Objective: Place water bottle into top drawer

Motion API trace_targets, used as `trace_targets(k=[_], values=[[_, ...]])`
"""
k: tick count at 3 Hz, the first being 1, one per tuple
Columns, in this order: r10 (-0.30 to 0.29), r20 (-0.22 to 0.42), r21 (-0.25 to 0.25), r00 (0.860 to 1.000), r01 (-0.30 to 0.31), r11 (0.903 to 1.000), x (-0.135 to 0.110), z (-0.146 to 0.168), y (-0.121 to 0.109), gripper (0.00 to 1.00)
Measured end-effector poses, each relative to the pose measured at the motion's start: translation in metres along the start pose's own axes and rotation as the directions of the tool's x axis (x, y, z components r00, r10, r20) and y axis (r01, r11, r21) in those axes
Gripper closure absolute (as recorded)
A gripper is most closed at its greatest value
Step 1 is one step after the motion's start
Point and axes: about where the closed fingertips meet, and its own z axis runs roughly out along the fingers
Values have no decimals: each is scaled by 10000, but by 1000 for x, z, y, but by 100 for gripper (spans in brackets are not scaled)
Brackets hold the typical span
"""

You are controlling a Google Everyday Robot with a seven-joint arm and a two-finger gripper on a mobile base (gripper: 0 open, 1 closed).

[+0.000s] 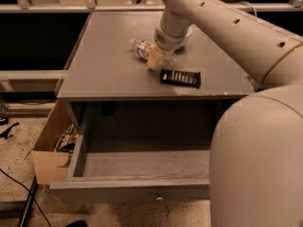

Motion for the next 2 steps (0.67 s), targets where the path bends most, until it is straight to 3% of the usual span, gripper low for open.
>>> trace_targets(k=[1,2], values=[[-3,2,1,10000,3,10000,0,0,0,69],[-390,268,119,9989,386,9992,7,-21,-1,99]])
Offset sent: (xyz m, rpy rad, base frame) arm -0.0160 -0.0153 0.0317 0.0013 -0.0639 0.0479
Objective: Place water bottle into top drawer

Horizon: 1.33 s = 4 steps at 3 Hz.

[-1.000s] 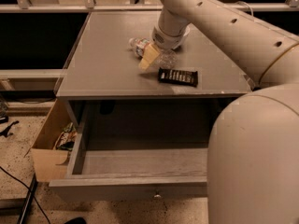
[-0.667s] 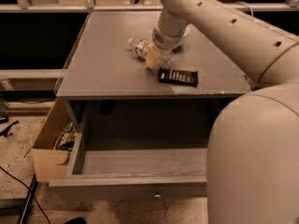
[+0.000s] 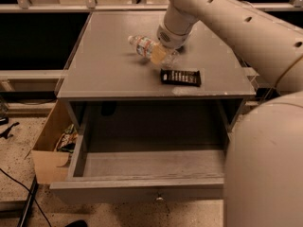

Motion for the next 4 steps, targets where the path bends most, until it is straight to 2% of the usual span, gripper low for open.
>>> trace_targets(k=[1,2,3,4], values=[[-420,273,129,9987,417,9990,9,-25,-1,100],[-988,666,64,9929,986,9951,33,-50,-5,100],[-1571,1173,-285,9806,1615,9865,67,-73,-6,100],[-2121,1660,-835,9631,2280,9701,112,-97,-9,100]])
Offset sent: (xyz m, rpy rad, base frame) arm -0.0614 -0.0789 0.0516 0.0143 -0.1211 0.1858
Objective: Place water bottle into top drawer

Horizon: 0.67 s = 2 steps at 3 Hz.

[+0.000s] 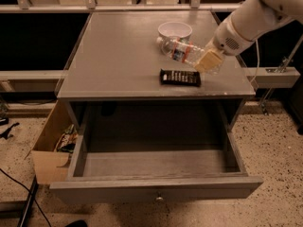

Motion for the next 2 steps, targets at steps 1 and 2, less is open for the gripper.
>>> trace_targets(k=[1,2], values=[[-933,405,-859,9948,965,9916,34,-31,14,100],[-1716,382,-1102,9844,1748,9784,38,-31,20,100]])
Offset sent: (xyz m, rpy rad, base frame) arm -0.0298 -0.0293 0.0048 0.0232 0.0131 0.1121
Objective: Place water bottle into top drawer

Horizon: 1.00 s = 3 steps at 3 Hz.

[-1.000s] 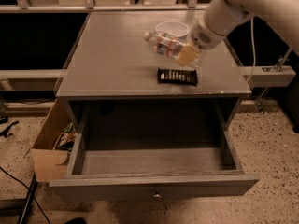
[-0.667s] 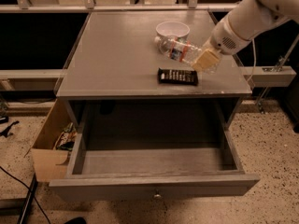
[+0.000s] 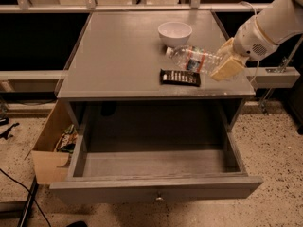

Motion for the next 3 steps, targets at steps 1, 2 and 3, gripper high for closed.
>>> trace_targets(k=[1,2,3], values=[[-2,-1,0,10000,2,10000,0,0,0,100],[-456,-261,-29,9986,455,9990,4,-4,17,100],[-841,-473,-74,9953,839,9964,15,-17,43,100]])
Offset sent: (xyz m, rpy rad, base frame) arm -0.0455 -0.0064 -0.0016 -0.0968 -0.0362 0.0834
